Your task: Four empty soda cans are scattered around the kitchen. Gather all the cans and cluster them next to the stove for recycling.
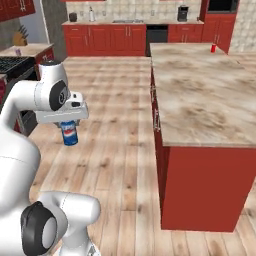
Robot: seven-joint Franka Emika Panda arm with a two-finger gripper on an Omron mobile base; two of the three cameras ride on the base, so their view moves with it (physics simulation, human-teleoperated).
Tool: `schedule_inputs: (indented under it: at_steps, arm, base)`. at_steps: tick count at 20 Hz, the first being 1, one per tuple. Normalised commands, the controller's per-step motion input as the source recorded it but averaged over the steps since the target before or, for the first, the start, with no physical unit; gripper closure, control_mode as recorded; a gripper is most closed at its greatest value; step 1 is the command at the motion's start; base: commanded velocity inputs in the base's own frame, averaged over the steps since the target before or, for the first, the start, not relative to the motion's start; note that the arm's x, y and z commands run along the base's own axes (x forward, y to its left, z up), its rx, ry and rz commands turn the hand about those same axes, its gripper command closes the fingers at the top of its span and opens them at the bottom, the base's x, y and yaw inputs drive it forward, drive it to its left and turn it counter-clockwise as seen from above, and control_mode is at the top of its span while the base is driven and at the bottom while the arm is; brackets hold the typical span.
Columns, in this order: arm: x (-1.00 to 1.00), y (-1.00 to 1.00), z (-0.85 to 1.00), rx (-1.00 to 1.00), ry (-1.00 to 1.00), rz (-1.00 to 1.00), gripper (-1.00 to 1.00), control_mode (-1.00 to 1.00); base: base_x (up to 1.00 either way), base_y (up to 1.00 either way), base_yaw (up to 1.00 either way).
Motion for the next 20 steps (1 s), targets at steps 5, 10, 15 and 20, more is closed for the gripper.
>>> schedule_inputs:
  at_steps: [5,10,15,20]
  arm:
    - [0.0,0.0,0.0,0.0,0.0,0.0,1.0,1.0]
    - [0.0,0.0,0.0,0.0,0.0,0.0,1.0,1.0]
    - [0.0,0.0,0.0,0.0,0.0,0.0,1.0,1.0]
    - [0.0,0.0,0.0,0.0,0.0,0.0,1.0,1.0]
  base:
    - [-0.28,1.0,-0.1]
    - [0.03,0.94,-0.07]
    - [0.73,0.75,-0.13]
    - [0.98,0.61,-0.13]
